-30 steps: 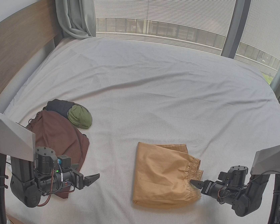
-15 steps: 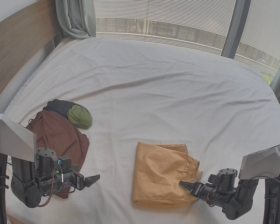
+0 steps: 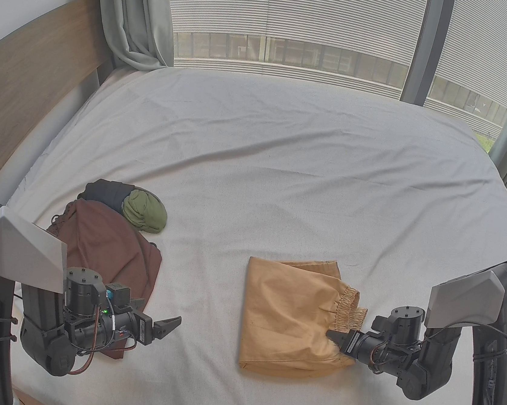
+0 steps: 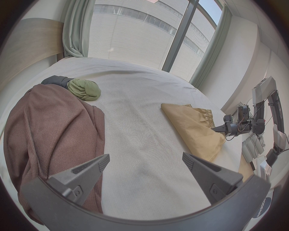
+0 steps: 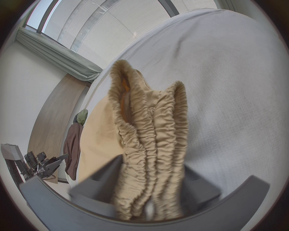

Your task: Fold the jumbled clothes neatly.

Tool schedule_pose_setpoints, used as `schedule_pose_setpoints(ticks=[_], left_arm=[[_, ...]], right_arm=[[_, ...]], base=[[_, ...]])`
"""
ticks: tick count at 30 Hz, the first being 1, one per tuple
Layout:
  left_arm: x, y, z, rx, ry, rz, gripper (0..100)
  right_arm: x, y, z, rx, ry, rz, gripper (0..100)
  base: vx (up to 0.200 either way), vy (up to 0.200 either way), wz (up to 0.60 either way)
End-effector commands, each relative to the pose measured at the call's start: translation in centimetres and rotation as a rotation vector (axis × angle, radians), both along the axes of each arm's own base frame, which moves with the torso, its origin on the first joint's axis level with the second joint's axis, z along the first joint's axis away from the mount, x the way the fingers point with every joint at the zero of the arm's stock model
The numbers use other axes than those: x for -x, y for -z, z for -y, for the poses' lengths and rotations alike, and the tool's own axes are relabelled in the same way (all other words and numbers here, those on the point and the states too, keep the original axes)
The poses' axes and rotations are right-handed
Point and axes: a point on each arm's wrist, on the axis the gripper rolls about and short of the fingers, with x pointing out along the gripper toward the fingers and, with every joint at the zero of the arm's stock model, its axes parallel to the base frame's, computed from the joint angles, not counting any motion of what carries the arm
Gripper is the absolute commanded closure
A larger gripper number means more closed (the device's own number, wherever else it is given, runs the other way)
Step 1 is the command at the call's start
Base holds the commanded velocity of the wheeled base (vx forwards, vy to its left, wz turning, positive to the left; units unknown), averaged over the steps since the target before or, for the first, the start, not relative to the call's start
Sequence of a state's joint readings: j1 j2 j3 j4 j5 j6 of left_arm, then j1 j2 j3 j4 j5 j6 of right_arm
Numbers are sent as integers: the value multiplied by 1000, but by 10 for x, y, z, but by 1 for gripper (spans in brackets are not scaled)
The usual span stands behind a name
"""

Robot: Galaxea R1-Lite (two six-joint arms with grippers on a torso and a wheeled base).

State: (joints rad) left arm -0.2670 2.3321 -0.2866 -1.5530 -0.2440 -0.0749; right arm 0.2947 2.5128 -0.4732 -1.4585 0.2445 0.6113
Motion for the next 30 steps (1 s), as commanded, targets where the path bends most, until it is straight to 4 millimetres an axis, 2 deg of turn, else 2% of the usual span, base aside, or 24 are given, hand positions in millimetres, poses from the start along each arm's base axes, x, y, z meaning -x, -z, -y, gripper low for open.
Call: schedule_pose_setpoints(ticks=[1,6,13,20,30], left_arm=[[0,1,0,0,0,-1,0],[0,0,0,-2,1,1,0],[1,-2,-1,-4,1,6,0],[1,-2,-1,-4,1,6,0],[1,-2,-1,-3,1,7,0]], right_arm=[[0,3,0,2,0,-4,100],[1,2,0,-6,-7,3,100],[3,-8,-3,-107,-59,18,100],[10,-42,-4,-201,-197,63,100],[8,-84,-9,-296,-281,159,100]], base=[[0,0,0],[0,0,0],[0,0,0],[0,0,0],[0,0,0]])
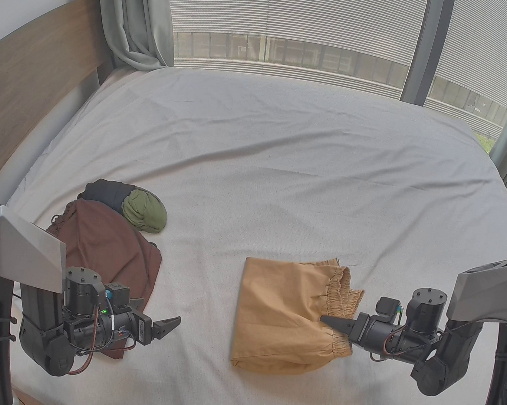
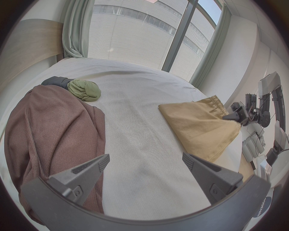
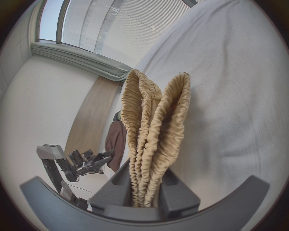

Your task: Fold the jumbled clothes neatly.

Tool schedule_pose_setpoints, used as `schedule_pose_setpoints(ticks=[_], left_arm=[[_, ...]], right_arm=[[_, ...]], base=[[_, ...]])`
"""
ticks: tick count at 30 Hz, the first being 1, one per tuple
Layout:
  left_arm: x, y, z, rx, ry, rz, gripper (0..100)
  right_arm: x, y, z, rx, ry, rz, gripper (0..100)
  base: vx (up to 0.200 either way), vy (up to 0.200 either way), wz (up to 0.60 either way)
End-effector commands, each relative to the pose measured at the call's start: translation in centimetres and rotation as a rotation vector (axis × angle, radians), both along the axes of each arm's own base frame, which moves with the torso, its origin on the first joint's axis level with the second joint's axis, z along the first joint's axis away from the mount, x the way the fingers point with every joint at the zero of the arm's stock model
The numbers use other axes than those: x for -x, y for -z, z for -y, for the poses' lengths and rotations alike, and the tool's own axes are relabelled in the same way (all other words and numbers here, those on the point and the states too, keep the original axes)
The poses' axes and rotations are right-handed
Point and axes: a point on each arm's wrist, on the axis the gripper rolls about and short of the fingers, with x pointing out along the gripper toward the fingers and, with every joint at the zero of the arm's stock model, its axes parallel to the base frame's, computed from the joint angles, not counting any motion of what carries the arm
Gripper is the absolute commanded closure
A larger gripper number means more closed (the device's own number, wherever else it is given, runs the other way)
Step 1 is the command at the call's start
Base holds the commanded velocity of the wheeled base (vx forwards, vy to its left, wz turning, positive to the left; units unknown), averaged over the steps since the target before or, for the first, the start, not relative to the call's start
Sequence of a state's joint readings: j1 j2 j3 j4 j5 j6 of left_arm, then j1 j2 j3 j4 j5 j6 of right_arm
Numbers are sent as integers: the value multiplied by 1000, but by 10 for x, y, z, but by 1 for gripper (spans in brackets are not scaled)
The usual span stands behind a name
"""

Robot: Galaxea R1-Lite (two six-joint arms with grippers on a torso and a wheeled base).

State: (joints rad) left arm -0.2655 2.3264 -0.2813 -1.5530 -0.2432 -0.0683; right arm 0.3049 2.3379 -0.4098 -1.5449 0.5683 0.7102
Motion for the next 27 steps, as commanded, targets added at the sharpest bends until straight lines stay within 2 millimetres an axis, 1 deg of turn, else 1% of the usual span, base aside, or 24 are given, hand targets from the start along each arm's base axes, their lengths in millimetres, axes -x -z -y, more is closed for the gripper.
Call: schedule_pose_setpoints(ticks=[1,6,8,9,10,12,20,27], left_arm=[[0,-1,0,2,0,2,0],[0,-1,0,1,-1,2,0],[0,-1,0,1,-1,2,0],[0,-1,0,1,0,2,0],[0,-1,0,1,0,2,0],[0,-1,0,2,2,2,0],[1,0,0,0,2,-2,0],[1,0,0,0,0,-2,0]], right_arm=[[-1,-28,-2,-41,-22,83,100],[-4,-49,-5,-75,-33,150,100],[-4,-49,-5,-75,-33,150,100],[-7,-59,-8,-101,-48,175,100],[-7,-59,-8,-101,-48,175,100],[-9,-66,-11,-116,-55,202,100],[-19,-78,-19,-158,-67,240,100],[-32,-89,-25,-190,-68,276,100]], base=[[0,0,0],[0,0,0],[0,0,0],[0,0,0],[0,0,0],[0,0,0],[0,0,0],[0,0,0]])
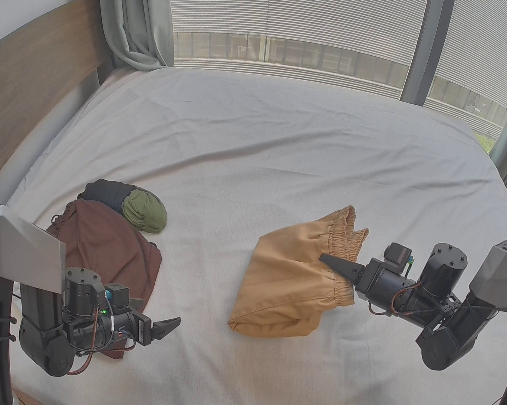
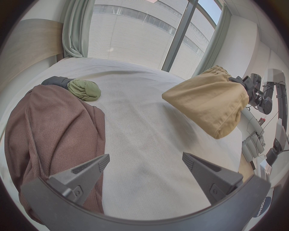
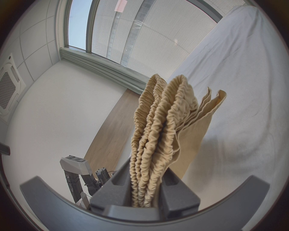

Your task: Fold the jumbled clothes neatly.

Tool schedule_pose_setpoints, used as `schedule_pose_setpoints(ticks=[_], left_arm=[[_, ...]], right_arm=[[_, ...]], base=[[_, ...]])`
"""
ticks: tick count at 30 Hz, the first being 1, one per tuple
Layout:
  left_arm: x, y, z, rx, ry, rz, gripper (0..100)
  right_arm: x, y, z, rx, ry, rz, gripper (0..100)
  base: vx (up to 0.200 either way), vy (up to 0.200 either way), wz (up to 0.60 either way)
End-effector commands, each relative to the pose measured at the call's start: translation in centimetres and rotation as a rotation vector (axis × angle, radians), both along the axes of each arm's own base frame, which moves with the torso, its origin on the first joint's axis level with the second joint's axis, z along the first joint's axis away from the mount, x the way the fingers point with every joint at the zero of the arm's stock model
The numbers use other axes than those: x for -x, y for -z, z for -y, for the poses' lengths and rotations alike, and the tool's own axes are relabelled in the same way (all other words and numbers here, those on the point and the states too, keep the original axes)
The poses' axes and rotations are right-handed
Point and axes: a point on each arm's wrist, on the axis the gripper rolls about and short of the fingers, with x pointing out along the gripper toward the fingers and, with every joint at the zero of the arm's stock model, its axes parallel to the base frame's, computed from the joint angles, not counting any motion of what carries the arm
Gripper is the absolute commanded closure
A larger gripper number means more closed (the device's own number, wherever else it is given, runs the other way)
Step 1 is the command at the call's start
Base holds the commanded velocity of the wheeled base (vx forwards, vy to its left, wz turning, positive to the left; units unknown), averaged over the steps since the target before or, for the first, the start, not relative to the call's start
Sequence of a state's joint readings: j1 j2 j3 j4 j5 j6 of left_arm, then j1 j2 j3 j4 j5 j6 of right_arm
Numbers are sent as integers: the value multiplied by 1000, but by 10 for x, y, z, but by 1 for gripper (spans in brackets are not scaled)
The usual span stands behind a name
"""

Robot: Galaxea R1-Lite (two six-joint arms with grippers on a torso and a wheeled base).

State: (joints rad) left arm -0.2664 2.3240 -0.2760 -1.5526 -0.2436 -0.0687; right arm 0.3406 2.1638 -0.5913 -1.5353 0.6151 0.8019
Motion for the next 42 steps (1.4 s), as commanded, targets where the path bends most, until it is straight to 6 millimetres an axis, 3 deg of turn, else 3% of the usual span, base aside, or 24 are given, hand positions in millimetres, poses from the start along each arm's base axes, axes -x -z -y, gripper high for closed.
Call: schedule_pose_setpoints(ticks=[1,19,42], left_arm=[[0,0,0,0,-1,0,0],[1,1,0,0,-1,-3,0],[1,0,-1,1,-3,-4,0]], right_arm=[[-9,-9,-4,-18,-1,23,100],[-26,-25,-9,-24,0,42,100],[-78,-46,-25,-26,6,46,100]], base=[[0,0,0],[0,0,0],[0,0,0]])
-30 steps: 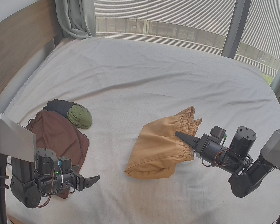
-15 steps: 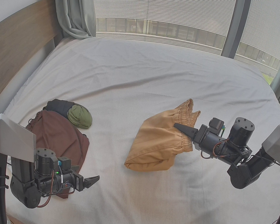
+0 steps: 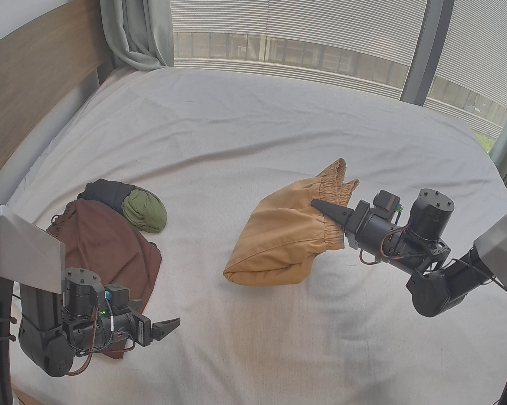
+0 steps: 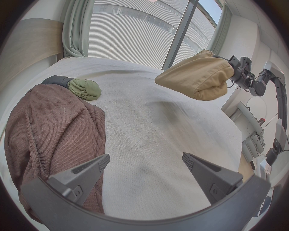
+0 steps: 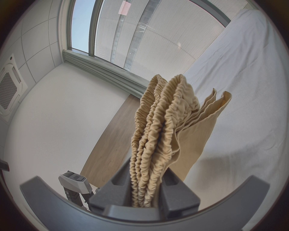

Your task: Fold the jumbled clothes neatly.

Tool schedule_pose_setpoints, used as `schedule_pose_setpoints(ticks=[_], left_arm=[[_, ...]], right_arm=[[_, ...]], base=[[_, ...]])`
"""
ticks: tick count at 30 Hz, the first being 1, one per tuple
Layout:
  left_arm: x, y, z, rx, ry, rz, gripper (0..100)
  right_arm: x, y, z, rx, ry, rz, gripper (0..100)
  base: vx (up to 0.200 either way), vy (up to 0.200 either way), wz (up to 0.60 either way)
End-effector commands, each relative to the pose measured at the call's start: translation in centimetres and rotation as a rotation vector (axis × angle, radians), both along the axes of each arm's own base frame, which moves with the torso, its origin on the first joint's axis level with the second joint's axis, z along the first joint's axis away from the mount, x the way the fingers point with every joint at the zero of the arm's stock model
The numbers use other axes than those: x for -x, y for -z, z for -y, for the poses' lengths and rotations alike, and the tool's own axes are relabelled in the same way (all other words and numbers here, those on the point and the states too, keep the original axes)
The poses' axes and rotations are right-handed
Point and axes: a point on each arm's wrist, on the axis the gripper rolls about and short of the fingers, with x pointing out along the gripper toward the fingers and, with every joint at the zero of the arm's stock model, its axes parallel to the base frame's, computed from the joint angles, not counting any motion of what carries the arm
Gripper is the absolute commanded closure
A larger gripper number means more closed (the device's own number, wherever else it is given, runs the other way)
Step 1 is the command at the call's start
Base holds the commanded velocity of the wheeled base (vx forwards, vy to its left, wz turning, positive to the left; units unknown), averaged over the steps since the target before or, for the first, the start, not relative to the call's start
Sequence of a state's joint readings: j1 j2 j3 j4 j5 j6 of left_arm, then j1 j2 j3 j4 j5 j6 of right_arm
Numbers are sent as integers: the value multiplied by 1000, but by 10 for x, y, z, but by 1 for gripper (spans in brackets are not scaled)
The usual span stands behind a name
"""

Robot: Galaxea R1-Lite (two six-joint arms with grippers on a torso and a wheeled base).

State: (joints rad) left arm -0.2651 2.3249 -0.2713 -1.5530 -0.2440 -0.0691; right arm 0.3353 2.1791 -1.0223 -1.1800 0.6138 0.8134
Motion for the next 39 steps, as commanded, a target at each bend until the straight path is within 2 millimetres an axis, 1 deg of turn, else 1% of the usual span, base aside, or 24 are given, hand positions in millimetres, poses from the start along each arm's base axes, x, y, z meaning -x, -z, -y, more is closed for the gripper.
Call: schedule_pose_setpoints(ticks=[1,4,6,7,10,13,16,18,19,20,23,26,29,30,32,36,39], left_arm=[[0,0,0,1,-2,0,0],[0,0,-2,1,-8,-2,0],[1,0,-2,0,-8,-3,0],[2,-1,-3,1,-8,-5,0],[2,-1,-3,1,-7,-3,0],[2,-1,-2,1,-5,-5,0],[3,0,-2,-1,-2,-12,0],[4,0,-2,0,-3,-15,0],[5,1,-2,-1,-2,-19,0],[5,1,-2,-1,-3,-19,0],[5,1,-2,-1,0,-20,0],[5,2,-2,-2,0,-23,0],[5,2,-2,-2,0,-23,0],[5,3,-2,-1,0,-26,0],[5,2,-2,0,-1,-24,0],[5,2,-1,0,2,-24,0],[5,2,-1,-1,2,-26,0]], right_arm=[[-16,4,-6,2,0,-6,100],[-25,7,-9,3,0,-9,100],[-26,8,-9,4,0,-10,100],[-33,11,-11,4,1,-10,100],[-43,9,-13,3,4,-7,100],[-49,9,-16,3,3,-7,100],[-57,13,-22,4,-2,-6,100],[-58,16,-22,5,-2,-10,100],[-63,26,-24,10,-2,-25,100],[-63,28,-24,12,-2,-26,100],[-72,44,-24,18,4,-44,100],[-78,56,-23,23,12,-54,100],[-82,62,-18,27,23,-62,100],[-83,69,-16,35,29,-71,100],[-83,73,-12,42,36,-77,100],[-79,91,4,79,68,-123,100],[-73,104,10,106,79,-143,100]], base=[[0,0,0],[0,0,0],[0,0,0],[0,0,0],[0,0,0],[0,0,0],[0,0,0],[0,0,0],[0,0,0],[0,0,0],[0,0,0],[0,0,0],[0,0,0],[0,0,0],[0,0,0],[0,0,0],[0,0,0]])
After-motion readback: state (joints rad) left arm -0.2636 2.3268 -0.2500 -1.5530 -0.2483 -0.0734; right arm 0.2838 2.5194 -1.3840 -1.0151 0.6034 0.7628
